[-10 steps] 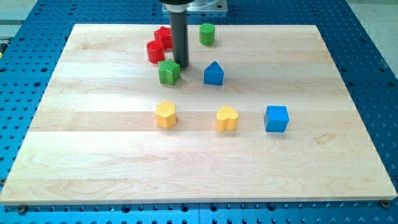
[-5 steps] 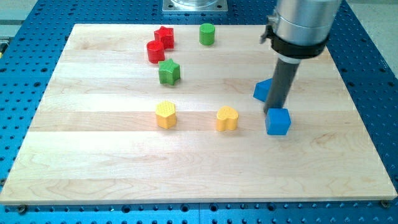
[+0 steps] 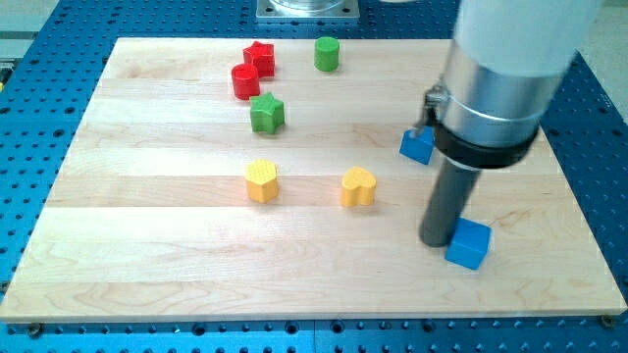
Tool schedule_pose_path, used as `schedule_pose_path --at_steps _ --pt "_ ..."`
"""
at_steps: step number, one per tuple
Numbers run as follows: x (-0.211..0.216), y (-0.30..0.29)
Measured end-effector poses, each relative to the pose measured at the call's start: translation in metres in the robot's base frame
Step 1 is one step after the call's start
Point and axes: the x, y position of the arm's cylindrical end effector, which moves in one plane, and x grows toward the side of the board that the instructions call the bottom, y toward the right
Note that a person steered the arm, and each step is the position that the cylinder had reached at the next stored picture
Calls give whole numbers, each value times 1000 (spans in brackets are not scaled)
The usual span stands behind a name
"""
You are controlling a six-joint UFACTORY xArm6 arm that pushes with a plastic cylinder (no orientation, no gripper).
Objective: Place the blue blocks to the bottom right of the board
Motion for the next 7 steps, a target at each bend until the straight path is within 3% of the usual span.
schedule_pose_path --at_steps 2,3,4,5,6,7 --pt "0 82" --pt "-54 97" --pt "-152 91" --pt "-195 26" --pt "-158 -35" --pt "-120 -13"
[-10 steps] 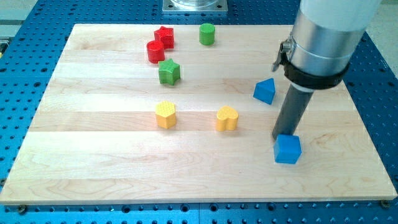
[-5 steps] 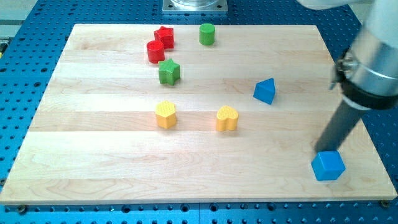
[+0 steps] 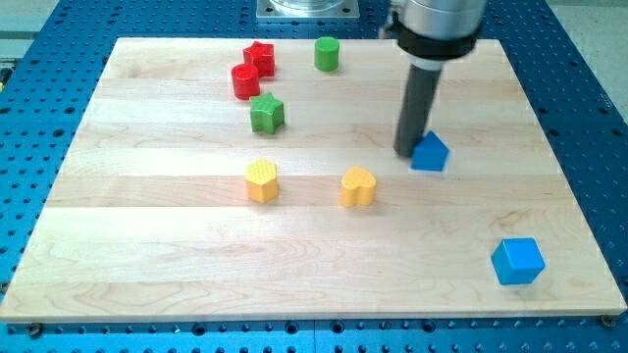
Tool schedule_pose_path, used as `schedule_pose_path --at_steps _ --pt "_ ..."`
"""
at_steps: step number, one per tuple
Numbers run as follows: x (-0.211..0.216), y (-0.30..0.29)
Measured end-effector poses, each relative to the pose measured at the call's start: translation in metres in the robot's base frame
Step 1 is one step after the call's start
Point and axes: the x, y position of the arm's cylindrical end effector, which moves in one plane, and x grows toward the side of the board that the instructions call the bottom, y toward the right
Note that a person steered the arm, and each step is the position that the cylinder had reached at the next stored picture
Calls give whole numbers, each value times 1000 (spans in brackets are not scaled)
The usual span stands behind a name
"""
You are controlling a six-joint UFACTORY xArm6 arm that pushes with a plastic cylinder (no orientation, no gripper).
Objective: Place the blue blocks to the bottom right of the board
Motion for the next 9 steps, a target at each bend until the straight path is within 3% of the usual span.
schedule_pose_path --at_steps 1,2,4,6,8,9 --pt "19 39" --pt "-11 41" --pt "48 60" --pt "76 66" --pt "50 103" --pt "84 110"
